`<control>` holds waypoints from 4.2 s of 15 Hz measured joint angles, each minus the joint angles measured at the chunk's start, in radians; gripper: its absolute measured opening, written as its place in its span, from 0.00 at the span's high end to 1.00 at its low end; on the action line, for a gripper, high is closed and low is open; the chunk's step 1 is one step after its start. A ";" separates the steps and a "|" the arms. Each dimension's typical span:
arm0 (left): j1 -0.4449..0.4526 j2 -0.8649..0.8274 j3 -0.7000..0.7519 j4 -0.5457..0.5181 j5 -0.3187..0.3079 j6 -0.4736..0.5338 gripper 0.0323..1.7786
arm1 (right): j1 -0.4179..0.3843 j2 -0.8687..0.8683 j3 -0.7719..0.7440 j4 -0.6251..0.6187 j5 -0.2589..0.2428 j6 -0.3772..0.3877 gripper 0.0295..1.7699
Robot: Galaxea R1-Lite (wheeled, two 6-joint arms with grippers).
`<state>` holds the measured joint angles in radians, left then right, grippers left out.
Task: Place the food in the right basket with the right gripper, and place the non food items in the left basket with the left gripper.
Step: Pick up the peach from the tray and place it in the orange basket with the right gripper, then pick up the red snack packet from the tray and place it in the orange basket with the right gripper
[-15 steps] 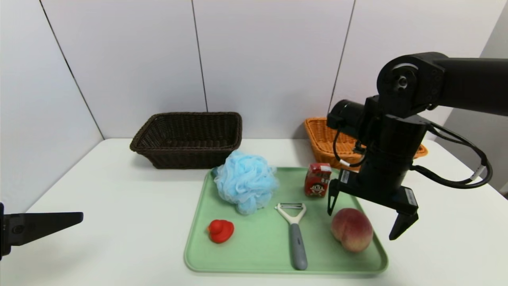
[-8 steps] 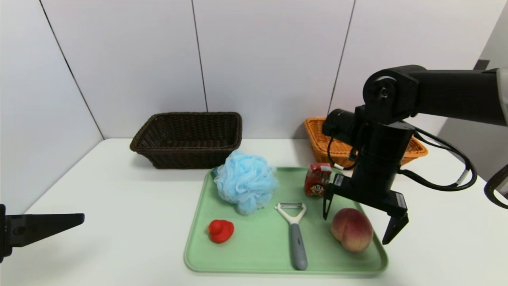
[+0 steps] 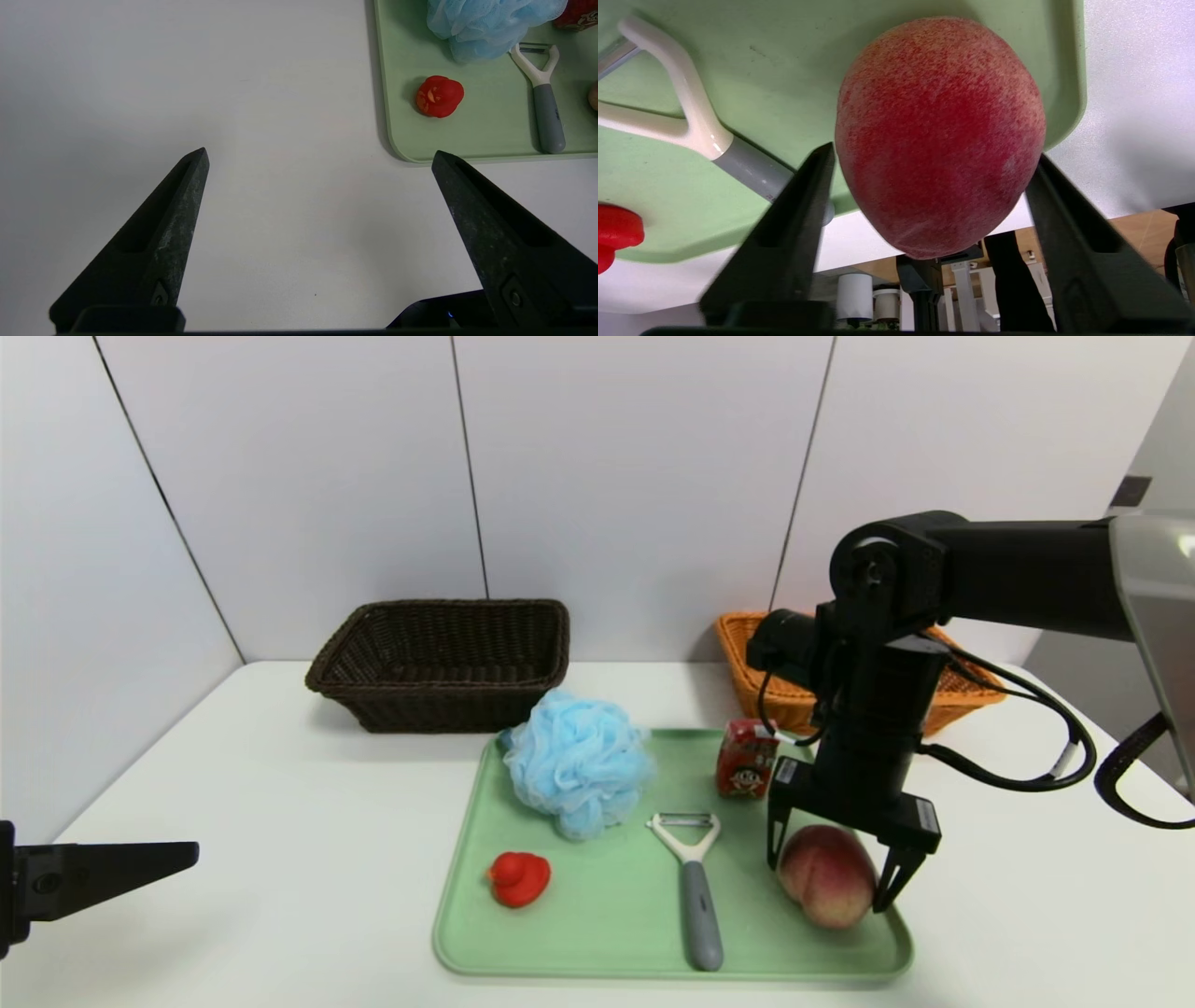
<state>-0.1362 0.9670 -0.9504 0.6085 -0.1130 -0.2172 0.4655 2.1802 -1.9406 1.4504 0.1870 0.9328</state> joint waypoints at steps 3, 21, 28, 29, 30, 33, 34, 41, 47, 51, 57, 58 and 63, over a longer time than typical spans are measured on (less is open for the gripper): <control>0.000 -0.001 0.001 0.000 0.000 0.000 0.05 | -0.003 0.007 0.000 0.000 0.001 -0.001 0.41; 0.000 -0.007 0.007 0.000 0.000 0.000 0.05 | -0.138 -0.473 -0.013 -0.400 0.036 -0.104 0.43; 0.000 -0.021 0.000 -0.001 0.002 0.003 0.05 | -0.359 -0.368 -0.006 -0.811 0.046 -0.104 0.43; 0.000 -0.023 -0.001 -0.005 0.003 0.003 0.05 | -0.377 -0.328 -0.006 -0.819 0.047 -0.103 0.43; 0.000 -0.024 0.001 -0.017 0.003 0.002 0.05 | -0.391 -0.289 -0.006 -0.828 0.046 -0.103 0.43; 0.000 -0.025 0.005 -0.023 0.001 0.001 0.05 | -0.419 -0.178 -0.006 -0.882 0.045 -0.104 0.43; 0.000 -0.024 0.006 -0.023 0.002 0.001 0.05 | -0.423 -0.148 -0.006 -0.895 0.045 -0.103 0.43; 0.000 -0.017 0.009 -0.024 0.001 0.000 0.05 | -0.430 -0.006 -0.006 -0.927 0.043 -0.103 0.43; 0.000 -0.019 0.022 -0.024 0.001 0.000 0.05 | -0.429 0.007 -0.006 -0.926 0.041 -0.108 0.24; 0.000 -0.025 0.022 -0.024 0.001 -0.001 0.05 | -0.429 -0.006 -0.006 -0.929 0.039 -0.109 0.16; 0.000 -0.036 0.015 -0.097 0.001 -0.017 0.05 | -0.371 -0.241 -0.007 -0.918 0.044 -0.124 0.09; 0.000 -0.037 0.015 -0.105 0.000 -0.015 0.05 | -0.350 -0.297 -0.008 -0.892 0.044 -0.141 0.08; -0.025 -0.045 0.016 -0.097 -0.001 -0.011 0.05 | -0.199 -0.524 -0.005 -0.526 0.023 -0.342 0.06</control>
<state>-0.1615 0.9221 -0.9343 0.5117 -0.1145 -0.2283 0.2668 1.6562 -1.9460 0.9247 0.2102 0.5906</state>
